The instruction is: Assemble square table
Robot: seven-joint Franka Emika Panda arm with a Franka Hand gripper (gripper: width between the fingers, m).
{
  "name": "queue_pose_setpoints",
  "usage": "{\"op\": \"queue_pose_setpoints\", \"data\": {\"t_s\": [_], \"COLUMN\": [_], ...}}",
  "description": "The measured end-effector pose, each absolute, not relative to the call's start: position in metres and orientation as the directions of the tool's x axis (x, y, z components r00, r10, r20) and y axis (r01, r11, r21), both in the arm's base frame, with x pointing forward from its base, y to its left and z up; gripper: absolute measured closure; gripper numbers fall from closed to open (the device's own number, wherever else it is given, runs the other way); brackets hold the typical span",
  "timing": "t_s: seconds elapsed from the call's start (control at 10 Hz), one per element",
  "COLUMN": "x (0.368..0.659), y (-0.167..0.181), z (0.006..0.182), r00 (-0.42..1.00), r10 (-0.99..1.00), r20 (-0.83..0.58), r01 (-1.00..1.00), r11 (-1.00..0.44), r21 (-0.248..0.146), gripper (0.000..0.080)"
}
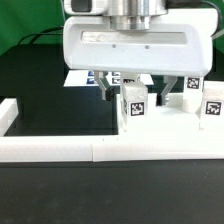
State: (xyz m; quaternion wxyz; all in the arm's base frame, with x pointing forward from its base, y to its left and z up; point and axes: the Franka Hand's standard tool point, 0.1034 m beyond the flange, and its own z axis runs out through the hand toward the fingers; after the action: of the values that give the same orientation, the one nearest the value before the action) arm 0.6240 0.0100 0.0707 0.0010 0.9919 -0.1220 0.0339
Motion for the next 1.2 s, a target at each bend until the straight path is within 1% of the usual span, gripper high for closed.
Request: {"op": "queue_pose_setpoints", "data": {"t_s": [0.1,0.3,0.4,0.5,0.6,0.7,0.8,0.9,1.0,1.1,1.2], "x": [0.6269,0.6266,0.6266,0.6266,0.6263,0.6262,0.6262,0.6262,0.6242,0.6235,0.6239], "y": [0.0146,0.0143,0.0142,0.0145,0.0134,0.0122,0.0118,0.011,0.0111,0.0109,0.0088], "z": [0.0735,0.0722,0.0721,0.072,0.0718,0.0716,0.0715,0.0715,0.0709,0.07,0.0704], "r00": [0.995,0.991,0.991,0.98,0.96,0.937,0.922,0.833,0.658,0.492,0.352], "r10": [-0.056,-0.087,-0.095,-0.172,-0.262,-0.335,-0.376,-0.546,-0.749,-0.869,-0.936], "r20": [0.086,0.099,0.099,0.099,0.097,0.096,0.095,0.091,0.077,0.043,-0.003], "r01": [-0.057,-0.088,-0.096,-0.172,-0.262,-0.335,-0.376,-0.545,-0.748,-0.866,-0.932], "r11": [-0.998,-0.996,-0.995,-0.985,-0.965,-0.942,-0.927,-0.838,-0.662,-0.494,-0.35], "r21": [0.006,0.005,0.004,-0.005,-0.013,-0.019,-0.022,-0.037,-0.048,-0.073,-0.091], "gripper": [0.0151,0.0151,0.0246,0.0246,0.0446,0.0509,0.0509,0.0509,0.0509,0.0509,0.0509]}}
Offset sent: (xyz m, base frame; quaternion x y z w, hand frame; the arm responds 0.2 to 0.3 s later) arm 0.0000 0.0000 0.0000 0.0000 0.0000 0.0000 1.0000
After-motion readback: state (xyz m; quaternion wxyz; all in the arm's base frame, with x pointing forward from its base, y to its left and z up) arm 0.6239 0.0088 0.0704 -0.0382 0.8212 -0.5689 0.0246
